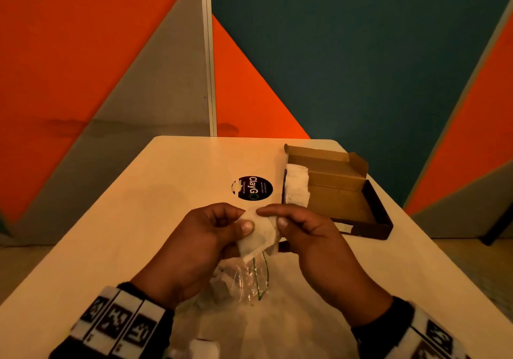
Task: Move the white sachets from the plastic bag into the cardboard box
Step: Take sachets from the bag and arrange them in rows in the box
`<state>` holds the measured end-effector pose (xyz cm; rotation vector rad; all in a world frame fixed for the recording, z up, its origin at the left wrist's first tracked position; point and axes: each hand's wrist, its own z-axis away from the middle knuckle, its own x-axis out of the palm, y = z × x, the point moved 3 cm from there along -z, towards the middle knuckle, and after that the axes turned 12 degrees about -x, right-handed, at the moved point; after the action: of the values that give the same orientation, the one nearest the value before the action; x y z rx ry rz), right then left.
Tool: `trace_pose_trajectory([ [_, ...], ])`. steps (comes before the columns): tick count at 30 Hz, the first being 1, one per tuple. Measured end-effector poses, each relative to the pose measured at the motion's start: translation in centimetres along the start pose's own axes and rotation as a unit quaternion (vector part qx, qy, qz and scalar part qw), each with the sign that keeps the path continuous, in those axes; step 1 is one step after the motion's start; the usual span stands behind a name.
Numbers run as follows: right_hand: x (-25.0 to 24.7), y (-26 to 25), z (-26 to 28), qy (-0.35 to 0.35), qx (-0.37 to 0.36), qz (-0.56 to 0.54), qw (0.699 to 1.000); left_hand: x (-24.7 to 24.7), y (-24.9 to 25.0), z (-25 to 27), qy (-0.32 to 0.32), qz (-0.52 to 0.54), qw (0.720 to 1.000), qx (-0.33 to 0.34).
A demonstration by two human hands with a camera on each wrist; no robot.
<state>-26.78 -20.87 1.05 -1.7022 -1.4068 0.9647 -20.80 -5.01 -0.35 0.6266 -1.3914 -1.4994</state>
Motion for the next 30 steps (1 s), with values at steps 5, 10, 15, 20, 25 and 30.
trace_pose_trajectory([
  [5,-0.9,0.2,0.0,0.030,0.038,-0.008,0.999,-1.0,0.5,0.1,0.042,-0.046,0.998,0.006],
  [10,-1.8,0.3,-0.3,-0.006,0.039,0.100,0.994,-1.7,2.1,0.9,0.084,-0.200,0.975,0.051],
  [15,-0.3,-0.3,-0.7,-0.104,-0.013,0.210,0.972,-0.4,4.0,1.5,0.098,-0.393,0.910,0.087],
  [20,-1.0,-0.1,-0.8,-0.096,-0.034,0.286,0.953,-0.5,5.2,1.6,0.105,-0.505,0.851,0.104],
  [25,-2.8,-0.4,-0.6,-0.140,-0.062,0.414,0.897,-2.5,6.2,1.5,0.119,-0.527,0.836,0.093],
  [30,-4.9,-0.7,-1.4,-0.158,-0.046,0.508,0.846,-4.5,6.7,1.4,0.125,-0.464,0.873,0.085],
])
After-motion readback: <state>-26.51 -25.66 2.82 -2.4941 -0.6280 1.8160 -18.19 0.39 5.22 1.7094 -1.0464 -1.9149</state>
